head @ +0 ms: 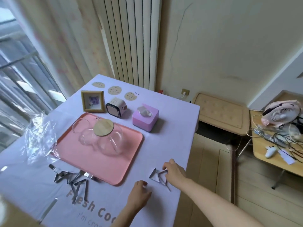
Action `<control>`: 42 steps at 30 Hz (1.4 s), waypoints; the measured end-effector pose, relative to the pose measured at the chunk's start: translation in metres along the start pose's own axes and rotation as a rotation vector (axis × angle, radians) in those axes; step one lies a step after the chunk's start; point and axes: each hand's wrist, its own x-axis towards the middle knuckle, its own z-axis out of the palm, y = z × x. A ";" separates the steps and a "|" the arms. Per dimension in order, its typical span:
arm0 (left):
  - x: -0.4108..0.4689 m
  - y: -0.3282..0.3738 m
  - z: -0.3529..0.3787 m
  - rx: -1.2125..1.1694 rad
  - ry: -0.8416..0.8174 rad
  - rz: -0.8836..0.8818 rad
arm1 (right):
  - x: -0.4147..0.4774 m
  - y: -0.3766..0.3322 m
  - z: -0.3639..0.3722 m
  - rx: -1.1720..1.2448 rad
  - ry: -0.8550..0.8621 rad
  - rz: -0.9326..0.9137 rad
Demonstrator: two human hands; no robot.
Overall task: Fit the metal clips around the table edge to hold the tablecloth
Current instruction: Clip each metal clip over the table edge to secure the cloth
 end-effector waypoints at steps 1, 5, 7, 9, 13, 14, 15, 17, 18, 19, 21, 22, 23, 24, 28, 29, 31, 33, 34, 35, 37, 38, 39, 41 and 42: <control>0.000 0.000 0.002 0.013 0.013 0.002 | 0.006 0.003 0.000 -0.043 -0.017 -0.020; 0.003 0.003 0.013 0.035 0.113 -0.049 | 0.026 0.011 -0.001 -0.186 -0.066 -0.155; 0.004 0.010 0.022 0.063 0.214 -0.120 | 0.035 0.015 -0.002 -0.220 -0.077 -0.227; 0.002 0.025 0.035 0.108 0.316 -0.212 | 0.041 0.017 -0.006 -0.248 -0.086 -0.294; -0.006 0.056 0.065 0.083 0.452 -0.341 | 0.047 0.023 -0.016 -0.248 -0.132 -0.404; -0.007 0.060 0.072 0.077 0.476 -0.359 | 0.047 0.025 -0.018 -0.235 -0.134 -0.414; -0.007 0.061 0.078 0.081 0.488 -0.383 | 0.048 0.027 -0.020 -0.215 -0.128 -0.419; -0.012 0.061 0.089 0.094 0.487 -0.416 | 0.049 0.033 -0.021 -0.159 -0.117 -0.413; -0.014 0.059 0.094 0.105 0.474 -0.427 | 0.048 0.035 -0.022 -0.103 -0.113 -0.399; -0.017 0.056 0.100 0.132 0.444 -0.437 | 0.048 0.038 -0.021 -0.035 -0.108 -0.379; -0.025 0.056 0.110 0.184 0.379 -0.457 | 0.045 0.043 -0.018 0.139 -0.112 -0.323; -0.031 0.057 0.113 0.197 0.382 -0.452 | 0.043 0.046 -0.016 0.237 -0.124 -0.290; -0.037 0.057 0.116 0.216 0.425 -0.420 | 0.040 0.049 -0.015 0.336 -0.139 -0.264; -0.042 0.054 0.119 0.261 0.488 -0.372 | 0.035 0.051 -0.014 0.419 -0.161 -0.240; -0.058 0.029 0.124 0.316 0.542 -0.451 | 0.017 0.058 -0.007 0.624 -0.237 -0.207; -0.063 0.022 0.122 0.316 0.555 -0.486 | 0.013 0.059 -0.005 0.653 -0.244 -0.201; -0.072 0.009 0.118 0.318 0.566 -0.535 | 0.007 0.058 0.002 0.699 -0.241 -0.194; -0.074 -0.006 0.122 0.306 0.559 -0.586 | -0.002 0.059 0.010 0.765 -0.259 -0.190; -0.076 -0.012 0.127 0.287 0.563 -0.614 | -0.008 0.060 0.014 0.798 -0.285 -0.195; -0.077 -0.016 0.134 0.258 0.579 -0.615 | -0.014 0.060 0.018 0.823 -0.324 -0.202; -0.083 -0.015 0.148 0.218 0.647 -0.576 | -0.028 0.060 0.023 0.856 -0.421 -0.226; -0.088 -0.013 0.155 0.220 0.676 -0.553 | -0.036 0.058 0.025 0.864 -0.472 -0.245; -0.092 -0.011 0.164 0.226 0.697 -0.529 | -0.043 0.057 0.026 0.867 -0.521 -0.266; -0.099 -0.009 0.178 0.248 0.710 -0.501 | -0.054 0.054 0.030 0.857 -0.597 -0.321; -0.102 -0.008 0.183 0.278 0.709 -0.501 | -0.058 0.054 0.032 0.841 -0.623 -0.352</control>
